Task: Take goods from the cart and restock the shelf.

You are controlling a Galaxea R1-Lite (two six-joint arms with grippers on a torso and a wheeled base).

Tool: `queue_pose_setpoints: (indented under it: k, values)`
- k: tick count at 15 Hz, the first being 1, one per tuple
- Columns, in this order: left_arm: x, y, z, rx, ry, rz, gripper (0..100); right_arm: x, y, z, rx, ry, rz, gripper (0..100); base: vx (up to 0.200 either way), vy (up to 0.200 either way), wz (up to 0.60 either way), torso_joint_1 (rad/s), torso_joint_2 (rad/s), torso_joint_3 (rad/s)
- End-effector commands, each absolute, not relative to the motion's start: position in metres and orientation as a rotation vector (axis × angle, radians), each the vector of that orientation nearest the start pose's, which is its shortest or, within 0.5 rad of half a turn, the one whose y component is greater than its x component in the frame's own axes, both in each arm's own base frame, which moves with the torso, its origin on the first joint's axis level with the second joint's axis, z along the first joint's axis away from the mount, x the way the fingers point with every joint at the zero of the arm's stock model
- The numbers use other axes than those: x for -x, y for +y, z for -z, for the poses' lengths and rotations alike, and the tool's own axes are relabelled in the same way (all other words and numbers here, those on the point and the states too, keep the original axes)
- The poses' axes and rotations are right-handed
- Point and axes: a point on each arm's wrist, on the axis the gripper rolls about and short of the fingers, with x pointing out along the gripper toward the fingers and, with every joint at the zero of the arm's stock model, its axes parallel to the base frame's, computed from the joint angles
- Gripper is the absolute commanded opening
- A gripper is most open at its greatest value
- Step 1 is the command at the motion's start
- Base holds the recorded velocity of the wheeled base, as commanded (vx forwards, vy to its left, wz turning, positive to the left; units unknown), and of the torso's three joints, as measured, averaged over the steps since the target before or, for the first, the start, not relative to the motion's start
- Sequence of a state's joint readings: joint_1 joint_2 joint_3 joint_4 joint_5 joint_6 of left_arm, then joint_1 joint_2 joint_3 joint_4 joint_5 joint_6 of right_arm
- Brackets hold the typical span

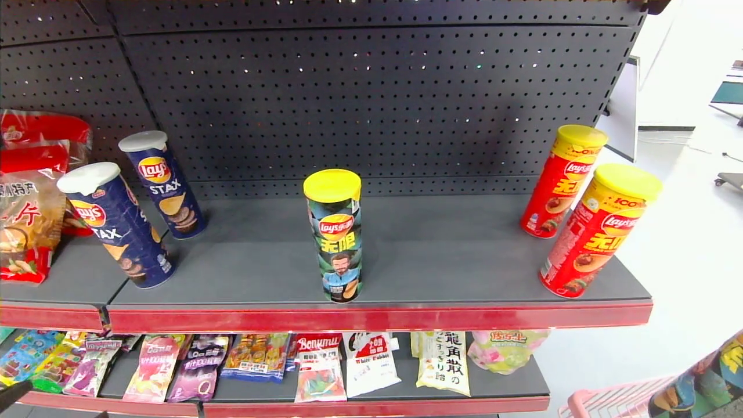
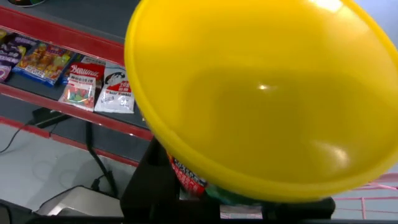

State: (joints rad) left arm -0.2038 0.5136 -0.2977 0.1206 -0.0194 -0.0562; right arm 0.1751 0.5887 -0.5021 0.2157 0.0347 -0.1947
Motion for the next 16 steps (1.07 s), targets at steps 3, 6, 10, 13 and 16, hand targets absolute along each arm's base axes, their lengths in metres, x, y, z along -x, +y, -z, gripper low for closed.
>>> queue_pose_setpoints:
  k: [3, 6, 10, 13, 16]
  values:
    - [0.004, 0.002, -0.131, -0.006, 0.237, 0.168, 100, -0.030, 0.006, -0.197, 0.212, 0.284, -0.253, 0, 0.000, 0.000, 0.60, -0.002, 0.00, 0.007]
    - [0.006, 0.002, -0.128, -0.027, 0.227, 0.168, 100, -0.030, 0.007, -0.197, 0.212, 0.284, -0.254, 0, 0.000, 0.000, 0.40, 0.008, 0.01, 0.000]
    - [0.020, 0.005, -0.097, -0.019, 0.163, 0.170, 100, -0.060, 0.015, -0.228, 0.199, 0.222, -0.349, 0, 0.000, 0.000, 0.00, 0.000, 0.00, 0.000]
    - [0.020, 0.006, -0.087, -0.015, 0.146, 0.128, 100, -0.130, 0.041, -0.240, 0.202, 0.241, -0.439, 0, 0.000, 0.000, 0.00, 0.000, 0.00, 0.000]
    - [0.020, 0.006, -0.086, -0.006, 0.148, 0.129, 100, -0.212, 0.066, -0.224, 0.209, 0.167, -0.443, 0, 0.000, 0.000, 0.00, 0.000, 0.00, 0.000]
